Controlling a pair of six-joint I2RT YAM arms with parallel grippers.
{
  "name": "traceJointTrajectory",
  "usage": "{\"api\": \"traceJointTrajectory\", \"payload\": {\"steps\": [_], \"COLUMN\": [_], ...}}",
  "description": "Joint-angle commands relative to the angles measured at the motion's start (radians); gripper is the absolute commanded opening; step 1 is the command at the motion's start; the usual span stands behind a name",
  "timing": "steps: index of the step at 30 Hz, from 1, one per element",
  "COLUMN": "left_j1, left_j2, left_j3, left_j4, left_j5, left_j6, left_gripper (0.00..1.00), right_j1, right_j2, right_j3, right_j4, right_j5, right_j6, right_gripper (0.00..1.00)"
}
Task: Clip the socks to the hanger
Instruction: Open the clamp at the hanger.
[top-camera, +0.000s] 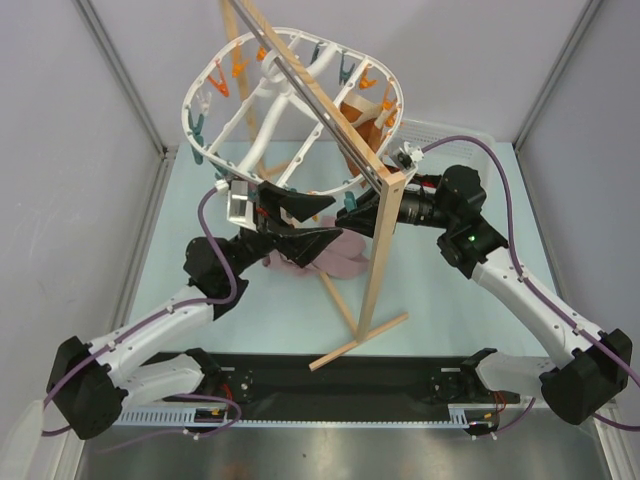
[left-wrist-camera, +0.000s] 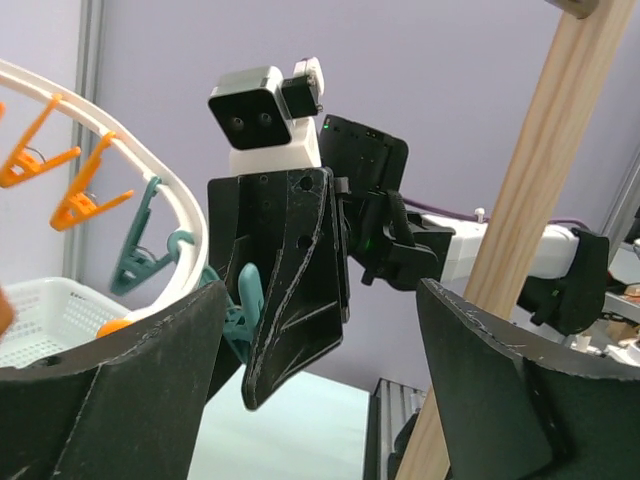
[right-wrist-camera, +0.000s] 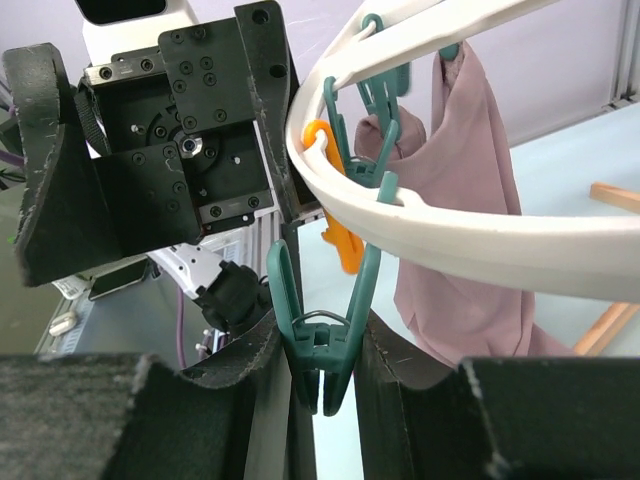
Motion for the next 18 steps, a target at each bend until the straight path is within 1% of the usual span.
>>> {"api": "traceJointTrajectory", "payload": {"steps": [1, 5, 9, 12, 14, 18], "left_j1": [0.001, -0.006, -0.008, -0.008, -0.012, -0.031], "left_j2": [0.062, 0.111, 0.141, 0.143, 0.137, 0.114], "left_j3": [0.030, 0.040, 0.061, 0.066, 0.067, 0.083], "left_j4": [0.013, 0.094, 0.077, 0.045, 0.033, -0.033], "left_j5": [-0.060, -0.044, -0.070, -0.112, -0.121, -0.170], "left_j6": [-0.045, -0.066, -0.111, -0.193, -0.246, -0.247], "left_gripper": [0.84, 0.86, 0.84, 0.80, 0.80, 0.80], "right_j1": [0.013, 0.012, 0.012, 0.012, 0.012, 0.012], "right_j2": [-0.014, -0.017, -0.015, -0.015, -0.014, -0.012], "right_j3": [0.043, 0.044, 0.046, 0.047, 0.047, 0.041], "right_j4": [0.006, 0.006, 0.021, 0.027, 0.027, 0.047], "right_j5": [-0.059, -0.066, -0.070, -0.069, -0.067, -0.070], "right_j6": [-0.011, -0.008, 0.007, 0.010, 0.012, 0.027], "right_gripper": [0.14, 0.14, 0.14, 0.14, 0.14, 0.13]}}
